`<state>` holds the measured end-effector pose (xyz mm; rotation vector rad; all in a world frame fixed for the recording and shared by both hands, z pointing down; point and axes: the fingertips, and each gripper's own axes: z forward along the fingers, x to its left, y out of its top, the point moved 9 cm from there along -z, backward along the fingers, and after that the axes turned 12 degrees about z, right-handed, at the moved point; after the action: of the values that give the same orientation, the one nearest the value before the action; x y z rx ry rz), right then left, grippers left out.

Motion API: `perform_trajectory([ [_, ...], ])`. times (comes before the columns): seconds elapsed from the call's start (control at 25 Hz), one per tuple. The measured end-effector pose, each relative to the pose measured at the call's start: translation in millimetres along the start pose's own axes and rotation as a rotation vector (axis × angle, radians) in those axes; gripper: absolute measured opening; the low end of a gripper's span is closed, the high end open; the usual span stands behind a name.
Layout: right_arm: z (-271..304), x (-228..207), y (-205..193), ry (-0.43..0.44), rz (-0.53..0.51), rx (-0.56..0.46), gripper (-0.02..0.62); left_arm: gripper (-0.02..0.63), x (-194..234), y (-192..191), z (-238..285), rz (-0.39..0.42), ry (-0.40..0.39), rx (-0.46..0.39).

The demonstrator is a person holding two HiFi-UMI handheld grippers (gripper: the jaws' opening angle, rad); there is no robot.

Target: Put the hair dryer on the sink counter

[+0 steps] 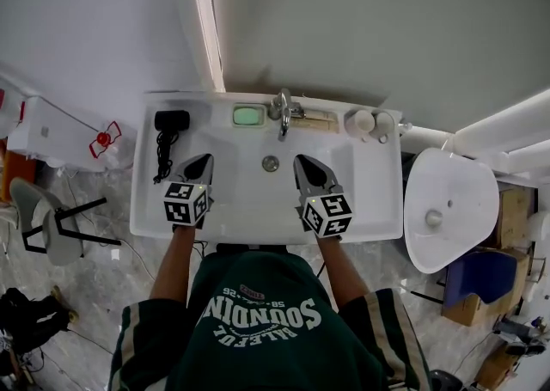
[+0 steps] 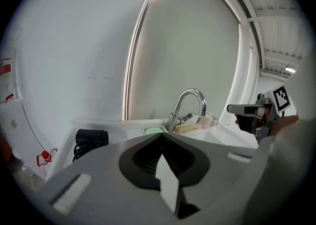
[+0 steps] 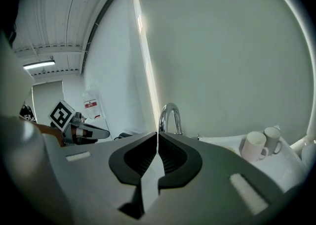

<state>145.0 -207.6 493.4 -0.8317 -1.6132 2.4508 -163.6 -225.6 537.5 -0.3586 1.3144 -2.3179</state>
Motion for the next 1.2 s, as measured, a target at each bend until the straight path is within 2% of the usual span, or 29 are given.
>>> perform_trajectory([
  [0.32, -7.9, 3.0, 16.8, 0.004, -0.018, -0.052, 0.005, 0.052, -18.5, 48.1, -11.3, 0.060, -0.026, -0.134],
  [0.48, -9.7, 10.1, 21.8, 0.008, -0.037, -0.079, 0.005, 0.052, -19.6, 58.2, -14.9, 0.063, -0.030, -0.175],
  [1.2, -8.6, 14.4, 26.5, 0.000, -0.048, -0.107, 0.005, 0.052, -19.7, 61.0, -13.4, 0.047, -0.046, -0.199],
])
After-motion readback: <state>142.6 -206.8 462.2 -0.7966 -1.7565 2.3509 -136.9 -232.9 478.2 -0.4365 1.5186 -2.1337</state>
